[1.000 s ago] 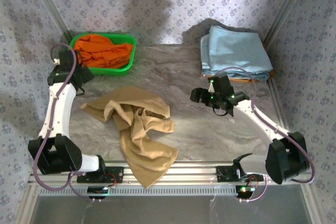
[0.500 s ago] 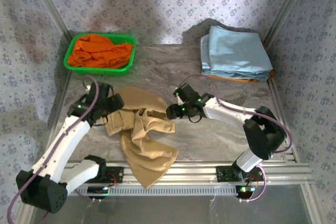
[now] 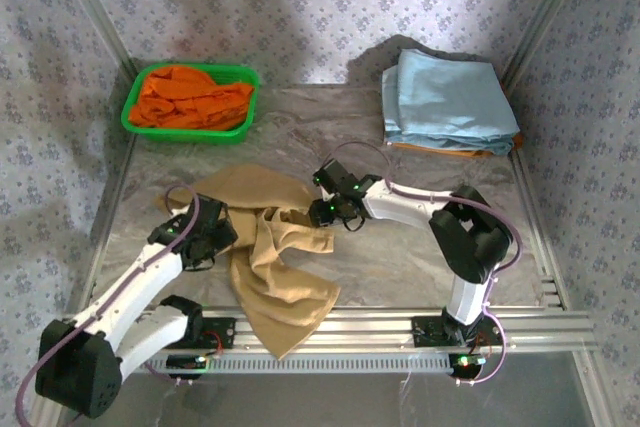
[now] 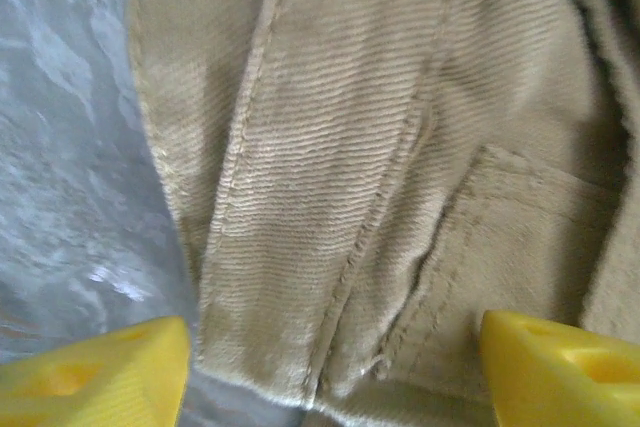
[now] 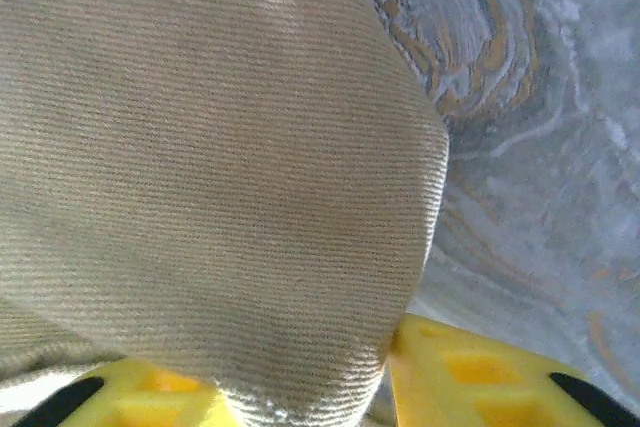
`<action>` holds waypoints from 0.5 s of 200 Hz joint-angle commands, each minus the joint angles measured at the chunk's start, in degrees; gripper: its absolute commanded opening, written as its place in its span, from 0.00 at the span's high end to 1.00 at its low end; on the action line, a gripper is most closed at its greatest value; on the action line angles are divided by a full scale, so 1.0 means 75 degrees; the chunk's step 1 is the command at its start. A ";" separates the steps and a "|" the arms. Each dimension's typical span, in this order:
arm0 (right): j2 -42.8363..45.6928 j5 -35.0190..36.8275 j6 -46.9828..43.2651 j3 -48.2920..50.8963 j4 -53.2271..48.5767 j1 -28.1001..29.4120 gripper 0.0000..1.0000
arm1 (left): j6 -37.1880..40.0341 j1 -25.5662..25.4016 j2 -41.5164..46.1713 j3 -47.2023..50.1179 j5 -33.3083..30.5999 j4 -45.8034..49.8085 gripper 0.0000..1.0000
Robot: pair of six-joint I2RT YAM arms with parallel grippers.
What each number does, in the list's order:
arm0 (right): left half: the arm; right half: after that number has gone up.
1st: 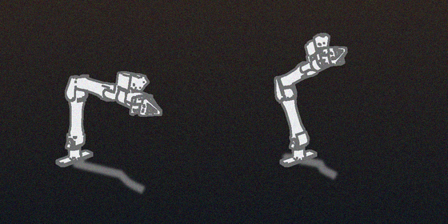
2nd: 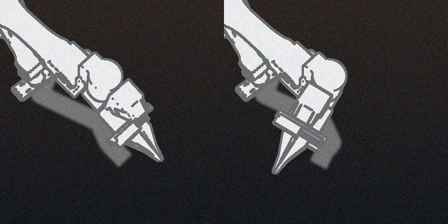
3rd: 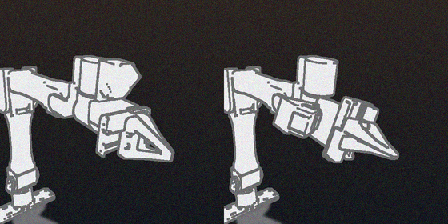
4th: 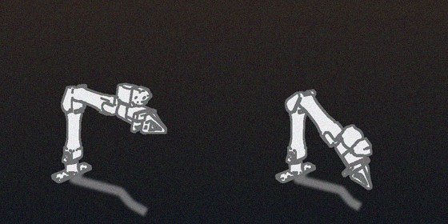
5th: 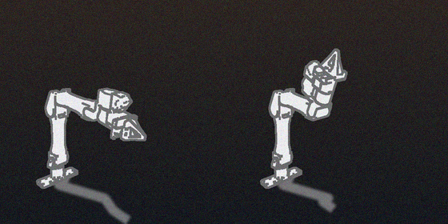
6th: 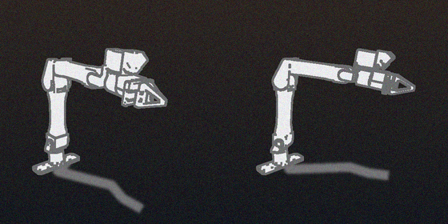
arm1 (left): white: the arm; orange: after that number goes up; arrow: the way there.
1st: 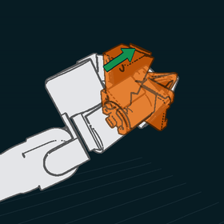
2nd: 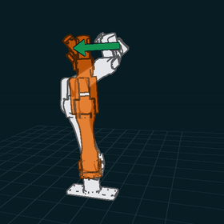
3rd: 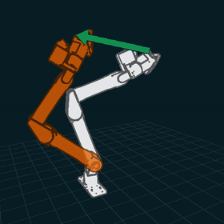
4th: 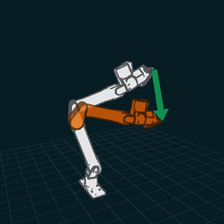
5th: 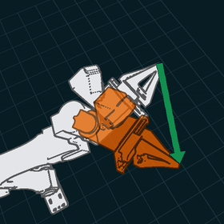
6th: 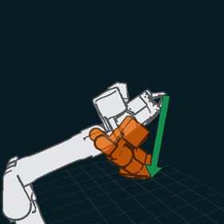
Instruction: Fold and stack the trousers
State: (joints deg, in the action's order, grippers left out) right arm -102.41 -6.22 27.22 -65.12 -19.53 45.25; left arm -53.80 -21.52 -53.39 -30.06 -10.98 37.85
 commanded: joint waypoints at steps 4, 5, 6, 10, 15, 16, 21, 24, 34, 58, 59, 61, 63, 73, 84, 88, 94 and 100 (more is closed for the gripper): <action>-0.0103 0.0537 -0.0029 -0.0363 -0.0354 -0.0034 0.75 | -0.0069 -0.0037 -0.0083 0.0277 -0.0007 -0.1053 0.45; -0.0103 0.0542 -0.0036 -0.0363 -0.0363 -0.0034 0.76 | -0.0063 -0.0037 -0.0080 0.0268 -0.0027 -0.1063 0.46; -0.0097 0.0551 -0.0040 -0.0370 -0.0374 -0.0034 0.77 | -0.0037 -0.0037 -0.0079 0.0263 -0.0049 -0.1062 0.47; -0.0081 0.0581 -0.0052 -0.0364 -0.0420 -0.0028 0.81 | 0.0040 -0.0048 -0.0055 0.0243 -0.0122 -0.1065 0.53; -0.0046 0.0609 -0.0077 -0.0370 -0.0481 -0.0034 0.85 | 0.0128 -0.0049 -0.0026 0.0216 -0.0242 -0.1052 0.60; -0.0040 0.0620 -0.0078 -0.0367 -0.0497 -0.0034 0.86 | 0.0147 -0.0049 -0.0017 0.0214 -0.0268 -0.1051 0.62; 0.0007 0.0667 -0.0100 -0.0579 -0.0547 -0.0034 0.89 | 0.0209 -0.0049 0.0014 0.0198 -0.0386 -0.1052 0.68; 0.0046 0.0712 -0.0104 -0.0615 -0.0563 -0.0028 0.91 | 0.0244 -0.0043 0.0037 0.0210 -0.0465 -0.1053 0.73; 0.0212 0.0844 -0.0115 -0.0649 -0.0620 -0.0024 0.96 | 0.0336 -0.0026 0.0095 0.0162 -0.0633 -0.0974 0.89; 0.0787 0.1384 -0.0197 -0.0825 -0.1046 -0.0015 1.00 | 0.0679 0.0001 0.0227 -0.0325 -0.1276 -0.0264 1.00; 0.0822 0.1400 -0.0202 -0.0829 -0.1061 -0.0018 1.00 | 0.0692 -0.0001 0.0245 -0.0350 -0.1335 -0.0229 1.00; 0.0878 0.1446 -0.0212 -0.0840 -0.1104 -0.0015 1.00 | 0.0701 -0.0002 0.0279 -0.0403 -0.1439 -0.0145 1.00; 0.0948 0.1481 -0.0235 -0.0849 -0.1139 -0.0023 1.00 | 0.0719 0.0007 0.0316 -0.0449 -0.1541 -0.0071 1.00; 0.1253 0.1629 -0.0308 -0.0917 -0.1344 -0.0088 1.00 | 0.0786 0.0036 0.0604 -0.0579 -0.1877 0.0085 1.00; 0.1588 0.1723 -0.0400 -0.1001 -0.1544 -0.0189 1.00 | 0.0892 0.0182 0.0931 -0.0657 -0.1920 0.0069 1.00; 0.1696 0.1751 -0.0443 -0.1038 -0.1603 -0.0219 1.00 | 0.0893 0.0262 0.1018 -0.0683 -0.1908 0.0091 1.00; 0.1853 0.1780 -0.0485 -0.1093 -0.1684 -0.0275 1.00 | 0.0897 0.0383 0.1100 -0.0733 -0.1838 0.0098 1.00; 0.1998 0.1787 -0.0551 -0.1143 -0.1780 -0.0322 1.00 | 0.0901 0.0525 0.1154 -0.0776 -0.1790 0.0105 1.00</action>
State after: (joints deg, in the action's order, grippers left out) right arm -93.38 2.74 25.47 -70.46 -27.33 44.58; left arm -48.86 -20.45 -48.01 -32.88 -20.43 36.29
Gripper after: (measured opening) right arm 0.073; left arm 0.062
